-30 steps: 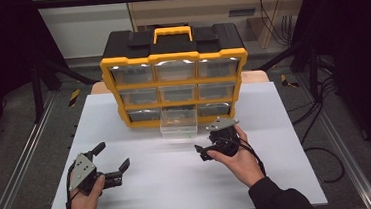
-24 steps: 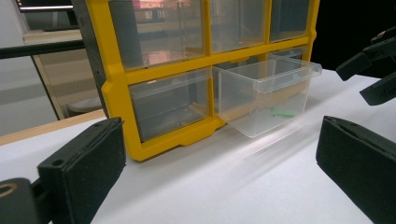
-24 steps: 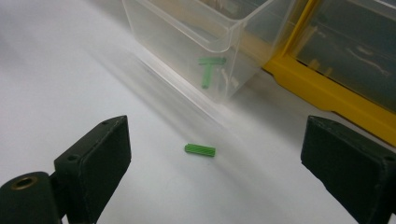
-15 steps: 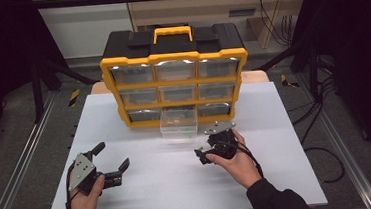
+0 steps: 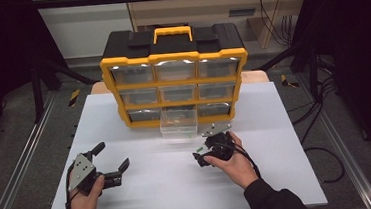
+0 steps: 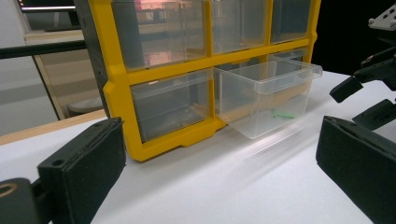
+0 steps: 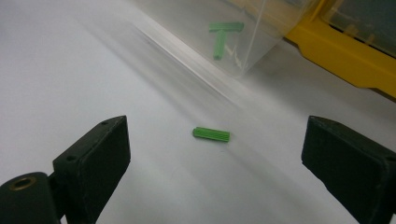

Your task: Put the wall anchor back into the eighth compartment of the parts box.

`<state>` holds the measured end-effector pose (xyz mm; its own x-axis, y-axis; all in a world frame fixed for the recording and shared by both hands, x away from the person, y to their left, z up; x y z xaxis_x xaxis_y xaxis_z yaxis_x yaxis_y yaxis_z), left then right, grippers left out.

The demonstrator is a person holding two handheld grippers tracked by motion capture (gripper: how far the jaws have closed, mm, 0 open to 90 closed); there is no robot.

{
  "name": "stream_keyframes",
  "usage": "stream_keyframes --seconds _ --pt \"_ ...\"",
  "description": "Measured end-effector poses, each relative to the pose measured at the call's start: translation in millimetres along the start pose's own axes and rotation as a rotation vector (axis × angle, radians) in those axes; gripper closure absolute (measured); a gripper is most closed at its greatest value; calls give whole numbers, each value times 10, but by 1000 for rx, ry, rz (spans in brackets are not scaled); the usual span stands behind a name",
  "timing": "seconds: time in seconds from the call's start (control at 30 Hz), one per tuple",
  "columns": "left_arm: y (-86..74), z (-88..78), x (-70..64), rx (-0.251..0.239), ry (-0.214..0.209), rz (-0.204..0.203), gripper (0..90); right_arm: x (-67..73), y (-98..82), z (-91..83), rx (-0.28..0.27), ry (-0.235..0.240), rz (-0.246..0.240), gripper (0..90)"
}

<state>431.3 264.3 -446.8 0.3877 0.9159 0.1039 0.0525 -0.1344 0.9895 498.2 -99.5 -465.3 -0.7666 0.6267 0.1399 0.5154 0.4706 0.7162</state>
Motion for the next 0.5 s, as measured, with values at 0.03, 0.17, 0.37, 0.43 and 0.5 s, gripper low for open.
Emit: stream_keyframes --seconds 0.03,0.17,0.37,0.43,0.5 --pt "0 0 -1 0 -1 0 9 -1 2 11 0 0 4 82" --pt "-1 1 3 0 -1 1 9 -16 -13 43 14 2 -3 81" --pt "1 -2 4 0 0 2 9 -45 -19 85 29 -5 -5 80" --pt "1 -3 8 1 0 5 9 -45 -23 95 32 1 6 75" --pt "1 -4 7 2 0 6 9 -50 -30 112 43 4 13 69"
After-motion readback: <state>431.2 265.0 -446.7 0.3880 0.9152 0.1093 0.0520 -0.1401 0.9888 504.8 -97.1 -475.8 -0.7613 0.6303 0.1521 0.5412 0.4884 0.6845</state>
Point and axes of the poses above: each handheld gripper's, and its own axes: z roughly forward along the jaws, y roughly out of its top, x roughly to its left, the point moved 2 cm from there along z, roughly forward along the jaws, and after that the axes turned 13 degrees about y, right-handed, at the moved point
